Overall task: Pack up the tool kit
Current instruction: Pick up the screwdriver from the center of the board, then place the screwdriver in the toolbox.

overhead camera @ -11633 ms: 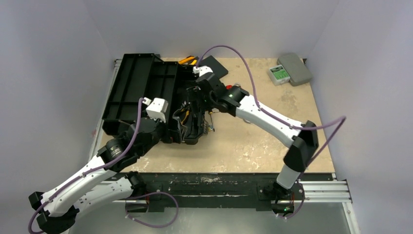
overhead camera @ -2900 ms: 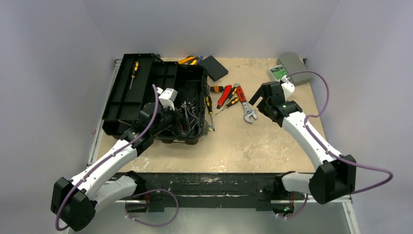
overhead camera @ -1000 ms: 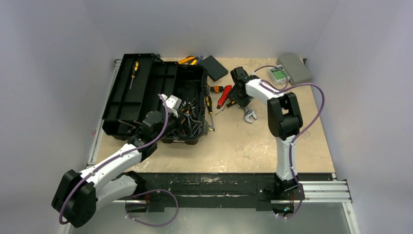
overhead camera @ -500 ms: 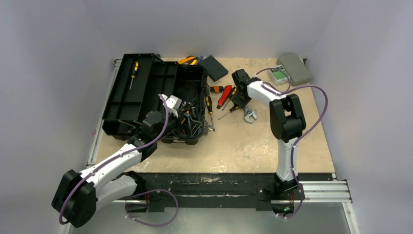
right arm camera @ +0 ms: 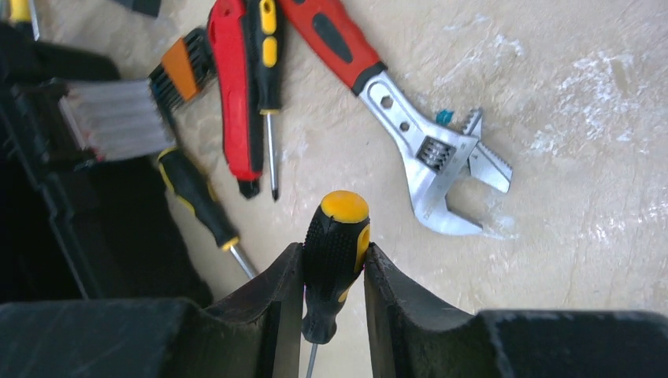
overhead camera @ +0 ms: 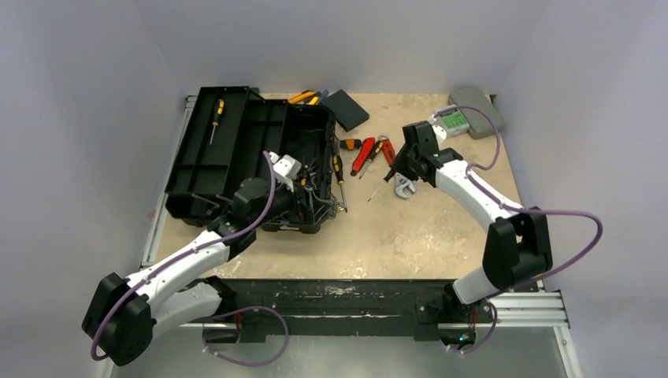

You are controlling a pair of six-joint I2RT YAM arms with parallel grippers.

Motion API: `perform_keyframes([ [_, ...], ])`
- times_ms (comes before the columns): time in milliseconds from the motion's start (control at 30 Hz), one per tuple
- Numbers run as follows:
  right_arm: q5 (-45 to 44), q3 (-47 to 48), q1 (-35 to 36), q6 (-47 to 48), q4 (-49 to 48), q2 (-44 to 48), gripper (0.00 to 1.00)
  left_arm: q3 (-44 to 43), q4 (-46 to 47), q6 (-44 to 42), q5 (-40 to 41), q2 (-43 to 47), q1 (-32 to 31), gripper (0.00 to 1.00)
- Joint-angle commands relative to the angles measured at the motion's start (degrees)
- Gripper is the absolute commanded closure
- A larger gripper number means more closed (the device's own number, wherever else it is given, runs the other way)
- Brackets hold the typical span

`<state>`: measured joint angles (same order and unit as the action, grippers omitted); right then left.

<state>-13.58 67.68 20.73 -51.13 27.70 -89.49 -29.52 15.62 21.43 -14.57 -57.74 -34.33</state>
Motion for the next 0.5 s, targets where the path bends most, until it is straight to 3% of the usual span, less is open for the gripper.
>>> perform_keyframes([
  [0, 4.83, -5.94, 0.16, 7.77, -7.42, 8.14, 0.87, -7.57, -4.57, 1.08, 0.55, 0.32, -4.31, 0.00],
  [300, 19.26, -18.82, 0.17, 16.15, -21.03, 26.07, 0.87, -22.69, -15.00, 2.83, -0.20, -8.80, -11.37, 0.00],
  [467, 27.89, -22.21, 0.17, 16.31, -26.76, 31.59, 0.85, -28.94, -18.34, 2.82, -1.82, -14.77, -13.02, 0.04],
])
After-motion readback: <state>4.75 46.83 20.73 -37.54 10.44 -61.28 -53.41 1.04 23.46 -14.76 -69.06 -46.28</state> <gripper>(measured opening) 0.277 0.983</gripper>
